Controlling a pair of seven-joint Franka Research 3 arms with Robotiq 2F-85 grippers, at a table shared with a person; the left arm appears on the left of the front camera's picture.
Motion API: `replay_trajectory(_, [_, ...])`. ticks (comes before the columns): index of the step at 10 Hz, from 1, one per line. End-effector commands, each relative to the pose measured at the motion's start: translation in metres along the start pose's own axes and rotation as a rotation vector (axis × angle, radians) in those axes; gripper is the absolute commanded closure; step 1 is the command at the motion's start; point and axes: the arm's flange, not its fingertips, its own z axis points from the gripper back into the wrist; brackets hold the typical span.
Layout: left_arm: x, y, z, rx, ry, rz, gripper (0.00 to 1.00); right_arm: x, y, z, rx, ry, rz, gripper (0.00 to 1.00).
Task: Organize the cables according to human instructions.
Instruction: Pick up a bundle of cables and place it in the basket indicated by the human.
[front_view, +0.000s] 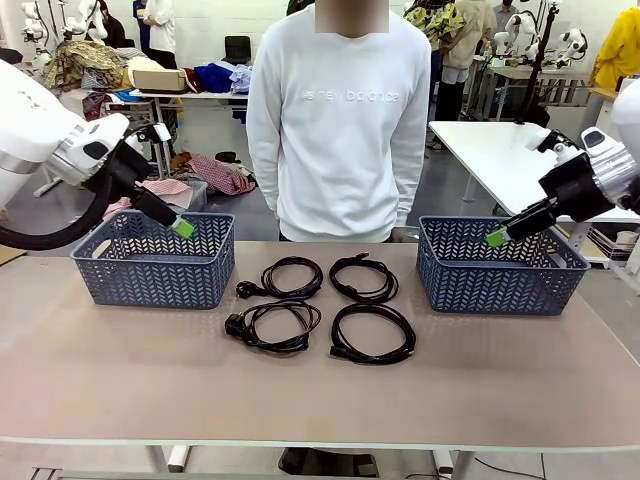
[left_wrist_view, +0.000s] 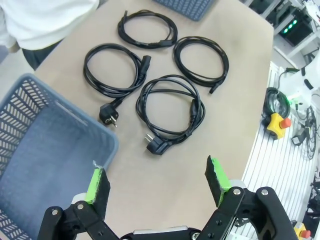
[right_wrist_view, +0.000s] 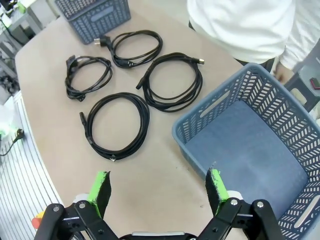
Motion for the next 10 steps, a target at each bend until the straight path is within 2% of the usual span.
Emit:
replay_trajectory(1, [-0.0013,0.0004,-0.0009,-0.018,-0.021,-0.002,0.00,-0.0002,-0.0027,-0.0008,0.017,-0.026,0.025,0.00])
replay_trajectory(10, [-0.0013,0.0004,-0.0009,-0.018,-0.021,-0.002,0.00,-0.0002,-0.0027,-0.0008,0.017,-0.026,0.025,0.00])
